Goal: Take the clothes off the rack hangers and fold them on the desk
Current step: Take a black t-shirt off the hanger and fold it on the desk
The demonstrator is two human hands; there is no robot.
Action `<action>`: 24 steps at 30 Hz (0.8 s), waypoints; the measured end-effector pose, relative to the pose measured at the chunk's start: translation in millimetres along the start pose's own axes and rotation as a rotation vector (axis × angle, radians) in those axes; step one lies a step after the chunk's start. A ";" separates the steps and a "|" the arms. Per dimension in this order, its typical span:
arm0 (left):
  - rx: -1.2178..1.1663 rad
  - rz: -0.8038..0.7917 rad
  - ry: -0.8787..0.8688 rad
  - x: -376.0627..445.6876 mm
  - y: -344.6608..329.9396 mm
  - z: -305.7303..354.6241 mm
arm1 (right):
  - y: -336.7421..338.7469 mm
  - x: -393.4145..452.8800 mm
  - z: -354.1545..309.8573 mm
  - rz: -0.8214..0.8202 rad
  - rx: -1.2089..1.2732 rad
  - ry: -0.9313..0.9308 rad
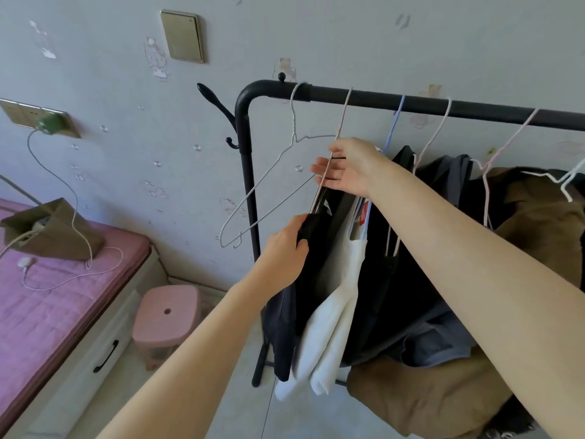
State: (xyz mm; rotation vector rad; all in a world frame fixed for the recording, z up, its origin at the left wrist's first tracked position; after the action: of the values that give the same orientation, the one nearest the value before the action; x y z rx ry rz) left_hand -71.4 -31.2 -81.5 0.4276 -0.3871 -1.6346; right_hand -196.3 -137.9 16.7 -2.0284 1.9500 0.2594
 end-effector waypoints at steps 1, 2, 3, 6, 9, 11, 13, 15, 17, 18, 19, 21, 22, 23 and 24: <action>-0.001 -0.012 -0.003 0.4 3.3 1.2 | -0.7 0.4 -1.1 0.010 0.003 0.014; -0.005 -0.024 -0.008 1.1 6.6 2.7 | -1.5 -0.8 -2.3 0.026 0.003 0.029; -0.010 -0.032 -0.019 1.4 10.8 4.3 | -3.9 -1.7 -3.9 0.037 0.001 0.047; -0.025 -0.056 -0.059 0.7 20.4 11.8 | -8.0 -10.3 -13.2 0.064 -0.009 0.086; -0.083 -0.102 -0.095 -2.0 27.7 11.6 | -8.5 -23.5 -22.5 0.096 0.020 0.108; -0.137 -0.135 -0.105 -6.5 31.1 11.4 | -9.4 -34.1 -24.4 0.110 0.021 0.107; -0.223 -0.160 -0.110 -13.6 30.8 12.7 | -11.9 -46.0 -21.1 0.123 0.010 0.110; -0.324 -0.191 -0.074 -20.0 25.4 13.9 | -14.5 -55.4 -16.8 0.124 0.005 0.108; -0.434 -0.255 -0.040 -27.1 16.9 13.0 | -15.0 -64.8 -12.9 0.132 0.001 0.106; -0.488 -0.284 -0.026 -30.2 12.5 11.8 | -14.0 -70.2 -10.9 0.140 0.002 0.106; -0.535 -0.304 -0.012 -31.7 8.2 10.3 | -12.4 -75.8 -8.9 0.145 0.008 0.106; -0.561 -0.290 -0.007 -31.1 0.5 9.8 | -10.0 -87.9 -4.7 0.145 0.028 0.099; -0.540 -0.253 -0.012 -29.1 -3.3 10.2 | -9.1 -93.6 -2.3 0.143 0.035 0.093; -0.521 -0.199 -0.016 -27.7 -7.6 11.5 | -7.5 -100.2 0.3 0.141 0.037 0.087; -0.507 -0.143 -0.022 -27.7 -12.4 13.9 | -5.4 -107.6 2.4 0.137 0.035 0.084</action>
State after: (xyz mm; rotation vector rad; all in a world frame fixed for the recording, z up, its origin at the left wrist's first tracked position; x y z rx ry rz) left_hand -86.5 -2.3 -74.0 0.0541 0.0505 -1.8037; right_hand -196.6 -36.0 51.9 -1.9156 2.1322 0.1726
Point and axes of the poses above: each hand's wrist, its own x-axis towards the middle knuckle, its own y-axis out of the back of the hand, z = x × y, the point moved 1 cm from there along x, towards the middle knuckle, and after that the axes turned 4 degrees about -x, right-handed, at the moved point
